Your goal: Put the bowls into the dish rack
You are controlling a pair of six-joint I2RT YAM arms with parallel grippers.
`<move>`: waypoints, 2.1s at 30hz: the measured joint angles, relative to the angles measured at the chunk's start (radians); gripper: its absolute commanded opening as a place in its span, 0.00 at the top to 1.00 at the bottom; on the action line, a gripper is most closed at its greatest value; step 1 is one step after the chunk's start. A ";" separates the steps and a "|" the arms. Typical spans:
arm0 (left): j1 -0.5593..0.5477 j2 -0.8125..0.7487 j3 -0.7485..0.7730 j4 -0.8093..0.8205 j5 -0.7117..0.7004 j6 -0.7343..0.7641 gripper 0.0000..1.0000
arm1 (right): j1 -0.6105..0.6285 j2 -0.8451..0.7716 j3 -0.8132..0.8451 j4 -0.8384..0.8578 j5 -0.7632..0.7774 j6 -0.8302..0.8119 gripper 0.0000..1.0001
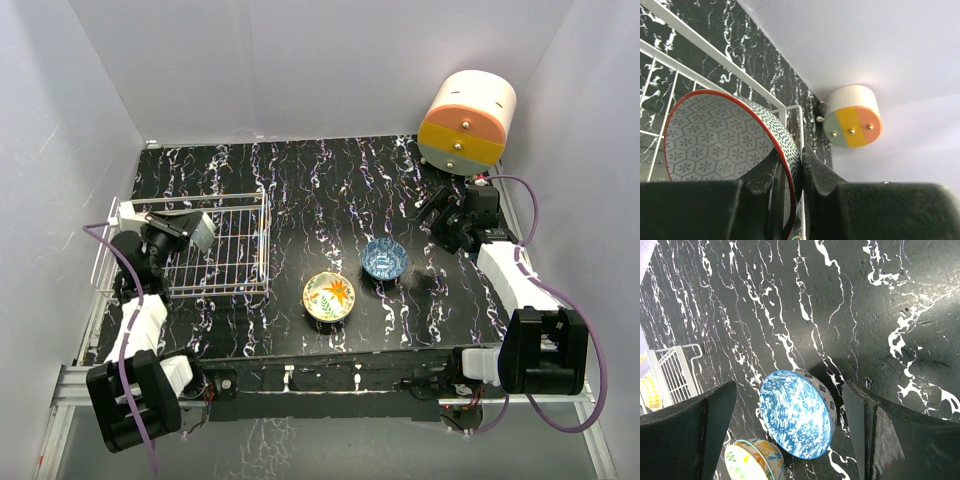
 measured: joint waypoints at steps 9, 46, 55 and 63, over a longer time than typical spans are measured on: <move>0.106 0.055 -0.148 0.316 0.073 -0.190 1.00 | 0.000 0.001 -0.007 0.005 -0.013 0.002 0.10; 0.142 0.239 -0.222 0.491 0.100 -0.246 0.84 | 0.000 0.001 -0.039 0.027 -0.011 0.003 0.10; 0.175 0.089 -0.209 0.203 0.058 -0.129 0.54 | 0.000 0.001 -0.039 0.027 -0.010 0.003 0.10; 0.188 0.081 -0.182 0.079 0.033 -0.070 0.37 | 0.000 0.001 -0.039 0.026 -0.003 0.002 0.10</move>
